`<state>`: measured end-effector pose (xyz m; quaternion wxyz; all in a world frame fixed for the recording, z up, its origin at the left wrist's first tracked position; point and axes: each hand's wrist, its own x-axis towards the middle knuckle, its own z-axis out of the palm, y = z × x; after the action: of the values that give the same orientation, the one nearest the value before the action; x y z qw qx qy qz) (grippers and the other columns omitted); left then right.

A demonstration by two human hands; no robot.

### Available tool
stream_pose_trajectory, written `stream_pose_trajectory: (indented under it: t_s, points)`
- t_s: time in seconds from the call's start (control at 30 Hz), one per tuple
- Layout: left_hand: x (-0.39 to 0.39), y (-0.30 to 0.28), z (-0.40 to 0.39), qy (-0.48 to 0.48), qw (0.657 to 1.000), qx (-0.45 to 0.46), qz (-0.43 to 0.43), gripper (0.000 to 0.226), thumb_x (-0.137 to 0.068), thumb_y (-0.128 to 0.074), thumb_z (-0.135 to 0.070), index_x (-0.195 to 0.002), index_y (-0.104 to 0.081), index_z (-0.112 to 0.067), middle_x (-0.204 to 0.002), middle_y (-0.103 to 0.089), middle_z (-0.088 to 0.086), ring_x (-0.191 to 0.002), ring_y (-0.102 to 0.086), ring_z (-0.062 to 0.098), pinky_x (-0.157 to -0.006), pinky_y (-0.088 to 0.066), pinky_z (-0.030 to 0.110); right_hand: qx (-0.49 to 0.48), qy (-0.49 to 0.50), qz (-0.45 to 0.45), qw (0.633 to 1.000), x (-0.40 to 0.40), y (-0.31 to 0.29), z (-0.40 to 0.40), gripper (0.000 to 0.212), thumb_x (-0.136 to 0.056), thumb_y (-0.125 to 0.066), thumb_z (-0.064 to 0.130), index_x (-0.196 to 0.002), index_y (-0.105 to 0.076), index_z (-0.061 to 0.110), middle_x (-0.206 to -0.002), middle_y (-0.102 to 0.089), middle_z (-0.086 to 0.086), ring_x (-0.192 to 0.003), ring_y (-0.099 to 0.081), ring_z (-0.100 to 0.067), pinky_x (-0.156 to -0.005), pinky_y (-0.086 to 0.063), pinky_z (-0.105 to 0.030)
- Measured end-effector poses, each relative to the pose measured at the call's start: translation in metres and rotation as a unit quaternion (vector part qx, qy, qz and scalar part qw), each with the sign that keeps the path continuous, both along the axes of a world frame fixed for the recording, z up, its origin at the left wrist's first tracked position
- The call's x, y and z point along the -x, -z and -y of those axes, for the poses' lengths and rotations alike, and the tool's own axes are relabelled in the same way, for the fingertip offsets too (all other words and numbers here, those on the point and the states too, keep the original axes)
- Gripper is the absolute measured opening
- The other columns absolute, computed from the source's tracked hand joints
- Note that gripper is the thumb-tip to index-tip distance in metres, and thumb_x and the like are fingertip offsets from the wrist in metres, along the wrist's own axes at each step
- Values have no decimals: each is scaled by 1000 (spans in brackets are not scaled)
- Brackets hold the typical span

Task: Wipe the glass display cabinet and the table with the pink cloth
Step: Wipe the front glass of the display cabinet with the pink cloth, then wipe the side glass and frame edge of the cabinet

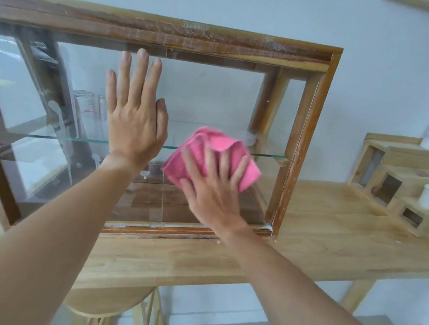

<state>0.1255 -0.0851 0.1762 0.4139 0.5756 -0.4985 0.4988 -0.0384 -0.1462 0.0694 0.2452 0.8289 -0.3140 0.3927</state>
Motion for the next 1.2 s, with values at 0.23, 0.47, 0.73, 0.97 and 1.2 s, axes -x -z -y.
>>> stream_pose_trajectory:
  t_s: [0.23,0.47,0.73,0.97,1.2]
  points:
    - [-28,-11,-33,31,993,-80,79,55,-101,-44,-17,-154,-29,-9,-161,-26,16,-150,-19,35,-120,-18,47,14,-41,-133,990,15,40,-5,74,-98,-54,48,-162,-19,33,-156,-37,1,-142,-34,-33,-124,1,-62]
    - [-70,0,-77,7,998,-41,-55,58,-100,-41,-23,-153,-23,-7,-163,-13,19,-151,-10,36,-122,-9,52,-9,32,47,998,33,-29,15,74,-101,-40,52,-163,-11,26,-167,-22,-14,-149,-24,-45,-120,5,-69]
    - [-97,13,-100,-67,983,-69,-156,65,-97,-37,-35,-154,-16,-11,-165,-5,17,-153,-3,31,-123,-1,45,88,-108,-27,990,-41,-90,-16,75,-101,-42,59,-161,-25,19,-169,-12,-15,-157,-6,-37,-124,6,-59]
    - [-105,13,-105,-84,979,-111,-152,66,-96,-33,-41,-155,-16,-15,-165,-10,14,-152,-8,29,-121,-13,48,166,-135,-254,943,-37,-5,-7,71,-100,-49,52,-162,-25,26,-166,-29,-3,-156,-15,-30,-128,0,-52]
    - [-113,19,-105,-102,974,-144,-143,70,-97,-26,-45,-158,-8,-15,-167,-1,9,-154,1,24,-123,-11,49,164,-91,-194,963,-31,-52,-3,73,-99,-46,57,-162,-22,29,-165,-31,-5,-155,-15,-31,-125,7,-56]
